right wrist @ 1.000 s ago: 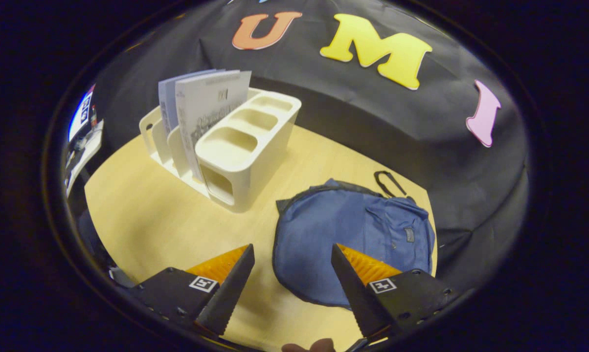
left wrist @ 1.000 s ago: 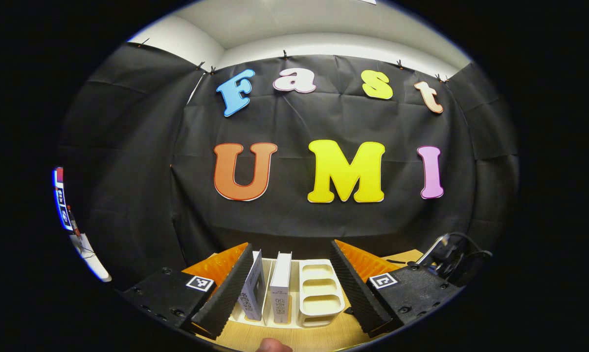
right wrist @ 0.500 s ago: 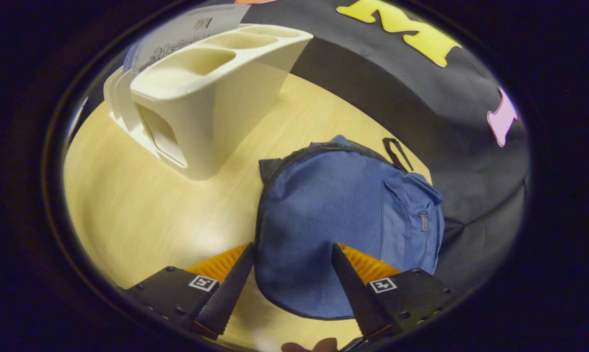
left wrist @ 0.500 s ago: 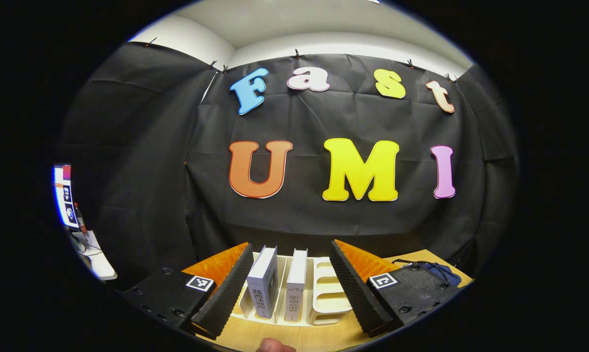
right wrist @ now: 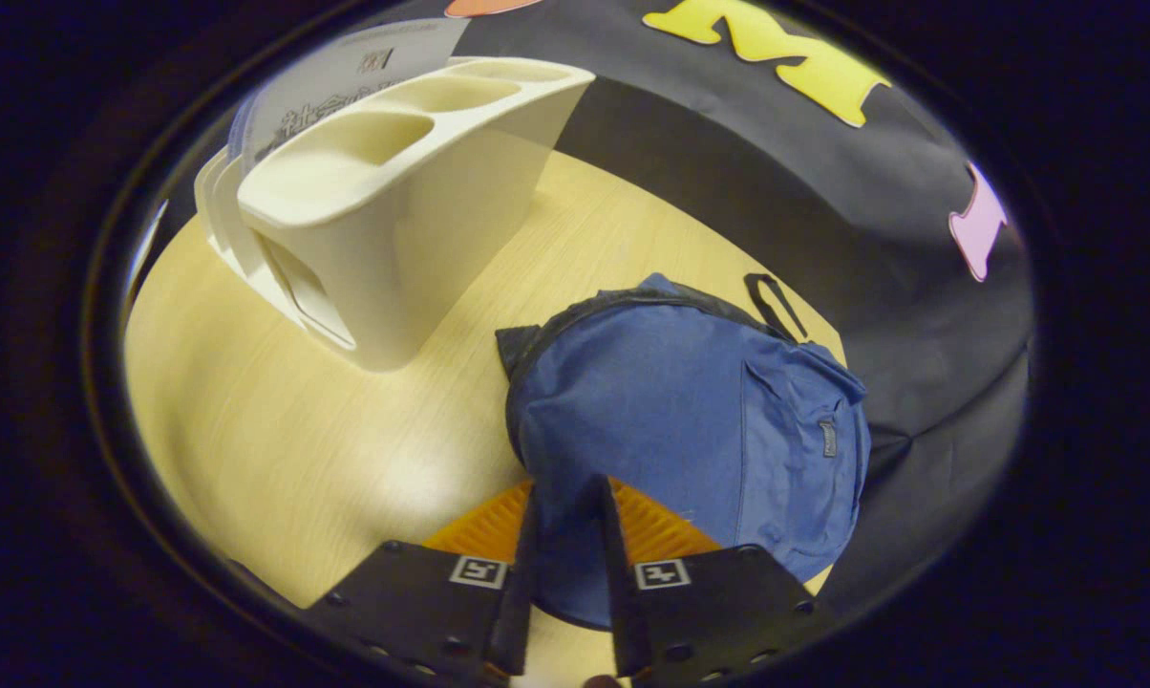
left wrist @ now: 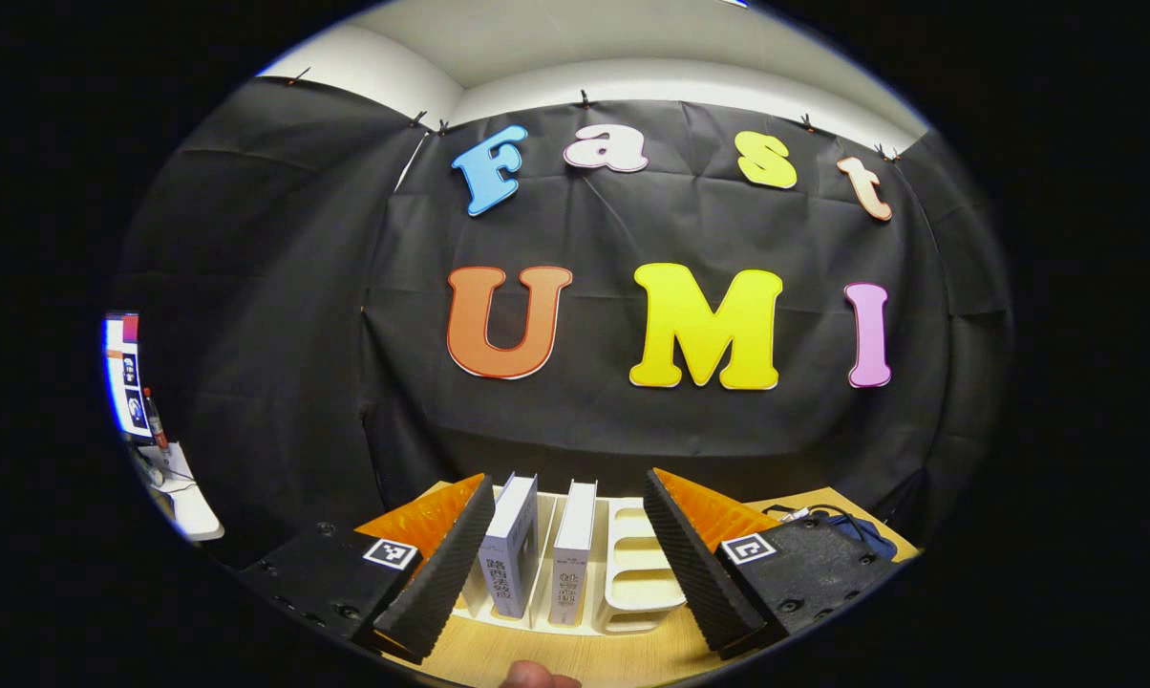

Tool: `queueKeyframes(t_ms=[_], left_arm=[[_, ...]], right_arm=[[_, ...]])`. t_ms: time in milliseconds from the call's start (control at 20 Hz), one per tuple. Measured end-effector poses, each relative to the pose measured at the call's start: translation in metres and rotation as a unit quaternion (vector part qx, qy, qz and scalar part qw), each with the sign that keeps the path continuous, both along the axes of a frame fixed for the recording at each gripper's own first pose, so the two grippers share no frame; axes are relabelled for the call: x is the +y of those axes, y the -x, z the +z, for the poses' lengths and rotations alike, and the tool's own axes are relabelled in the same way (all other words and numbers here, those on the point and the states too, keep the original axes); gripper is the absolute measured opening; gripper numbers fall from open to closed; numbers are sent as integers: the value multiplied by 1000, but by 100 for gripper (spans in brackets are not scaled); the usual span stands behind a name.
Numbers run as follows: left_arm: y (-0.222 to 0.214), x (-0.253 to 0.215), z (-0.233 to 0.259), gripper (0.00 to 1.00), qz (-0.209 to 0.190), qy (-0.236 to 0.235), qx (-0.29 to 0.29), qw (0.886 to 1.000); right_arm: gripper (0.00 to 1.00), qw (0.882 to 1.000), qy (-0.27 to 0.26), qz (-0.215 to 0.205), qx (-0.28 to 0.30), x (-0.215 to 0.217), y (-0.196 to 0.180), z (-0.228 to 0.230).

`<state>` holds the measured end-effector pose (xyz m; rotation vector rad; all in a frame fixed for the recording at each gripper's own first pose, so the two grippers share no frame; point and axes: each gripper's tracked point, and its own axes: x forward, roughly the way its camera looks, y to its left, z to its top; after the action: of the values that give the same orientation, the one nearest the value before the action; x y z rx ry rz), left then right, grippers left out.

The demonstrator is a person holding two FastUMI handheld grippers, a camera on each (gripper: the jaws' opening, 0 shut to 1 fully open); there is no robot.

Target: Open the schoolbag, grab two books from the bookshelf and put them into the schoolbag.

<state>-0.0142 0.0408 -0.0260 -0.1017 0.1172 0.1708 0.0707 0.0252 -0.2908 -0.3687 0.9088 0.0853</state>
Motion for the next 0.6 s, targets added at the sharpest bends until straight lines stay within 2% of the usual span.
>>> queueKeyframes(t_ms=[50, 100, 150, 250, 600], left_arm=[[-1, -1, -2, 99, -1, 2, 3, 1000], [-2, -1, -4, 99, -1, 4, 6, 1000], [-4, -1, -6, 99, -1, 6, 10, 1000], [-5, 1, -11, 99, -2, 9, 18, 1000], [-21, 1, -23, 99, -32, 18, 61, 997]], right_arm=[[27, 1000, -3, -4, -7, -3, 1, 9], [9, 1000, -13, -5, -10, -4, 3, 17], [8, 1000, -19, -7, -10, -8, 6, 22], [1, 999, -51, -16, -9, -16, 8, 38], [0, 991, -102, -62, -58, -77, 6, 119]])
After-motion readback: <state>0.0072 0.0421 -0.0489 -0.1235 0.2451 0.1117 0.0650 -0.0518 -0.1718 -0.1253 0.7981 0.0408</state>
